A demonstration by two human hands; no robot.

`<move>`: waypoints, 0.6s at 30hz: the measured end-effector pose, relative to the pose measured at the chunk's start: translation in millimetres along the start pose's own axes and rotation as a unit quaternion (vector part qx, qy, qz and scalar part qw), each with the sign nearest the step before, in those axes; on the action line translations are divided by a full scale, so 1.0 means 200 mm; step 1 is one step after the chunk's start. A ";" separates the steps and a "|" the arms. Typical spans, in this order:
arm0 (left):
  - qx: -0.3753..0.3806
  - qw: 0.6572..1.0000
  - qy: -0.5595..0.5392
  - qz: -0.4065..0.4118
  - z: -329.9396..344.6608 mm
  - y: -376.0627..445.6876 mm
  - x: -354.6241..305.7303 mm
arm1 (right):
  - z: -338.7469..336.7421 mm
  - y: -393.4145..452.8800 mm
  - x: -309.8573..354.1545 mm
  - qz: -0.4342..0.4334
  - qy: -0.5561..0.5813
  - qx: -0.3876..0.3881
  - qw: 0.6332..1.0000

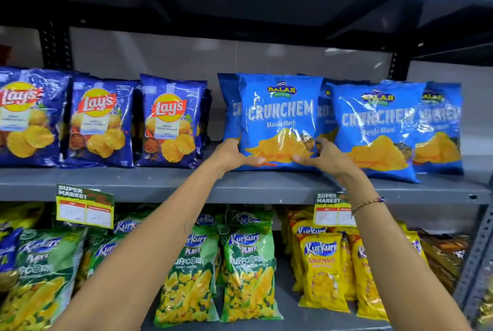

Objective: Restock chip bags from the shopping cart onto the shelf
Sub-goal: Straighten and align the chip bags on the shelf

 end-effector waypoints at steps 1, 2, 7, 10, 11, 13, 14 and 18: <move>-0.007 1.000 -0.004 0.005 -0.01 -0.01 0.00 | 0.00 0.00 0.00 -0.009 0.013 -0.008 1.000; -0.016 1.000 -0.002 0.008 -0.02 -0.02 0.00 | 0.01 0.00 0.01 -0.019 0.022 -0.014 0.999; -0.051 0.999 0.008 0.003 -0.13 -0.06 0.01 | 0.10 0.02 0.10 -0.060 0.040 -0.007 0.997; -0.056 0.998 0.006 -0.010 -0.18 -0.06 0.03 | 0.17 0.04 0.13 -0.065 0.054 0.006 0.996; -0.059 0.998 0.005 -0.014 -0.19 -0.06 0.03 | 0.18 0.05 0.14 -0.064 0.057 0.009 0.996; -0.063 0.998 0.002 -0.017 -0.19 -0.06 0.05 | 0.19 0.07 0.14 -0.063 0.056 0.015 0.996; -0.064 0.998 0.000 -0.017 -0.19 -0.06 0.05 | 0.19 0.07 0.13 -0.063 0.053 0.017 0.996; -0.072 0.997 -0.006 -0.016 -0.19 -0.05 0.08 | 0.19 0.08 0.11 -0.062 0.050 0.019 0.997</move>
Point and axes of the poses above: each hand's wrist, its own y-axis towards the middle knuckle, its own z-axis out of the palm, x = y × z, the point moved 6 cm from there along y, towards the middle knuckle, and after that the axes turned 5 degrees about -y, right-handed, at the moved point
